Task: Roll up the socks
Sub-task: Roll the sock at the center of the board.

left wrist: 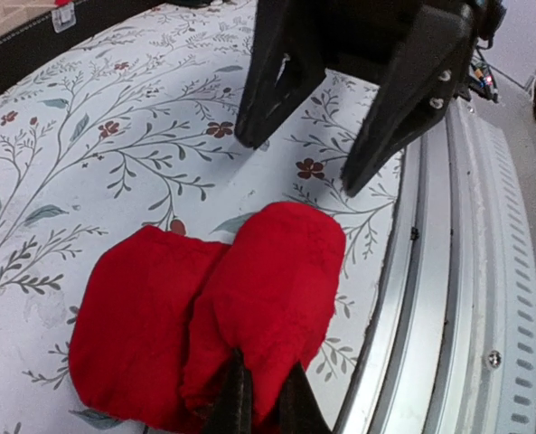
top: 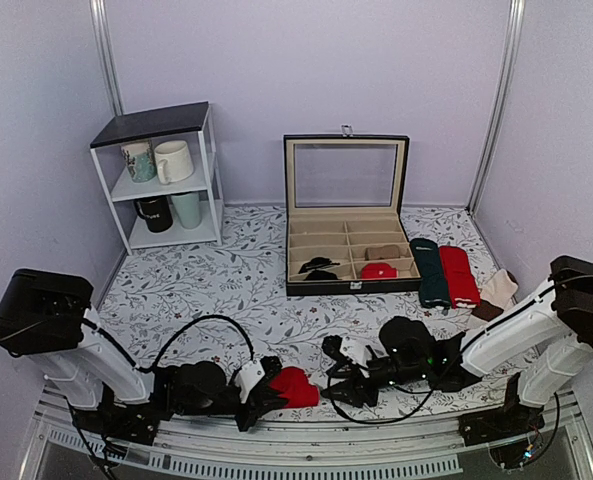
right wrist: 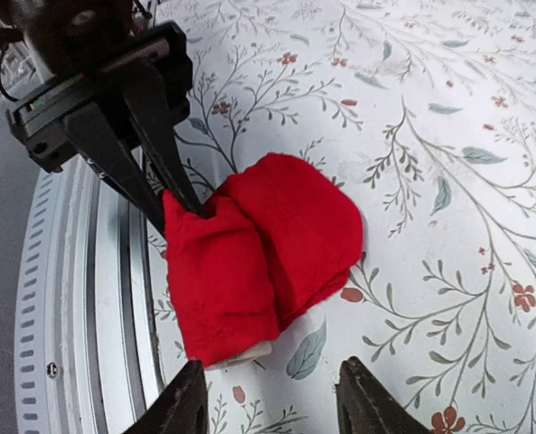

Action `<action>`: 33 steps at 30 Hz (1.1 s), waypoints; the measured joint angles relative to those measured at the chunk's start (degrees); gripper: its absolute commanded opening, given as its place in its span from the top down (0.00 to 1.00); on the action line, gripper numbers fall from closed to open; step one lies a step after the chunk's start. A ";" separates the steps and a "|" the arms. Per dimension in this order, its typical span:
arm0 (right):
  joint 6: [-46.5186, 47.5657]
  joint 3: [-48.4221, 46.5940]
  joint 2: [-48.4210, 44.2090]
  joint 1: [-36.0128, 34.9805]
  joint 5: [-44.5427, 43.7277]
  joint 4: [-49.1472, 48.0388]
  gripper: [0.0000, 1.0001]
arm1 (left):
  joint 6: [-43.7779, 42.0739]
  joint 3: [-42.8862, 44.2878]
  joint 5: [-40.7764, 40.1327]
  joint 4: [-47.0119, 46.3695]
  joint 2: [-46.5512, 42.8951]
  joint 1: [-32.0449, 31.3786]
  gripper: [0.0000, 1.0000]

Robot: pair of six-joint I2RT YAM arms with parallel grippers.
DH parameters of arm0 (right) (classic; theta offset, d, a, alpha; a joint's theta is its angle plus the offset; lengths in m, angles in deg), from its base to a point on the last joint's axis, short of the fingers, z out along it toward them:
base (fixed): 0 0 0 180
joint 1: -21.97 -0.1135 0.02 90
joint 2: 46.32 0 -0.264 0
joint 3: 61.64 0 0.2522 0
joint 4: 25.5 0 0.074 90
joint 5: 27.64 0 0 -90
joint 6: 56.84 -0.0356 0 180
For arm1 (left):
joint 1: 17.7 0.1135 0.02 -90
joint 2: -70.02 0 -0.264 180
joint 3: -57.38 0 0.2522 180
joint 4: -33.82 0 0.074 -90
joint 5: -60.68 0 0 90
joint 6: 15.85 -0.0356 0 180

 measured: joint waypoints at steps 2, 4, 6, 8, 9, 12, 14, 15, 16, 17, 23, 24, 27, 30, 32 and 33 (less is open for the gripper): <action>3.72 4.26 -1.70 -0.37 -0.55 -5.46 0.45 | 1.31 0.07 1.27 0.02 0.22 0.66 1.00; 7.63 6.99 -1.88 -1.33 -1.16 -9.25 0.45 | 2.34 0.17 2.43 -0.02 0.52 1.22 1.00; 11.65 7.93 -1.66 -3.04 -1.81 -10.71 0.45 | 3.23 0.17 3.54 -0.13 0.57 1.84 1.00; 14.82 7.48 -0.44 -4.83 -3.06 -12.70 0.44 | 3.85 0.13 4.57 -0.28 0.59 2.40 1.00; 16.00 7.04 0.48 -5.66 -3.80 -13.64 0.44 | 4.11 0.04 5.05 -0.37 0.59 2.67 1.00; 19.26 6.03 2.93 -7.23 -6.08 -15.96 0.44 | 4.70 -0.13 6.29 -0.79 0.68 3.32 1.00; 21.22 5.70 3.89 -7.67 -6.91 -17.07 0.44 | 4.92 -0.24 6.86 -1.07 0.76 3.61 1.00; 21.35 5.60 3.98 -7.69 -7.02 -17.16 0.44 | 5.09 -0.33 7.02 -1.18 0.76 3.69 1.00; 22.32 5.09 4.50 -7.72 -7.37 -17.29 0.45 | 5.33 -0.48 7.17 -1.42 0.76 3.76 1.00; 22.75 4.52 5.07 -7.80 -7.52 -17.38 0.45 | 5.51 -0.61 7.28 -1.62 0.79 3.80 1.00; 25.31 0.59 8.20 -7.96 -7.69 -16.94 0.49 | 6.01 -1.27 7.93 -2.91 1.05 3.87 1.00; 25.42 0.15 8.68 -7.96 -7.69 -16.92 0.51 | 6.03 -1.31 7.98 -3.08 1.09 3.87 1.00; 25.53 -0.70 10.19 -7.96 -7.72 -16.50 0.54 | 6.08 -1.44 8.17 -3.50 1.25 3.93 1.00; 25.27 -0.70 10.64 -7.98 -7.43 -15.96 0.57 | 6.14 -1.62 8.35 -3.74 1.27 3.96 1.00; 25.00 -0.92 10.67 -8.07 -7.30 -15.61 0.59 | 6.16 -1.70 8.39 -4.02 1.36 3.96 1.00; 24.72 -1.14 10.80 -8.15 -7.30 -15.41 0.61 | 6.16 -1.81 8.41 -4.31 1.46 3.96 1.00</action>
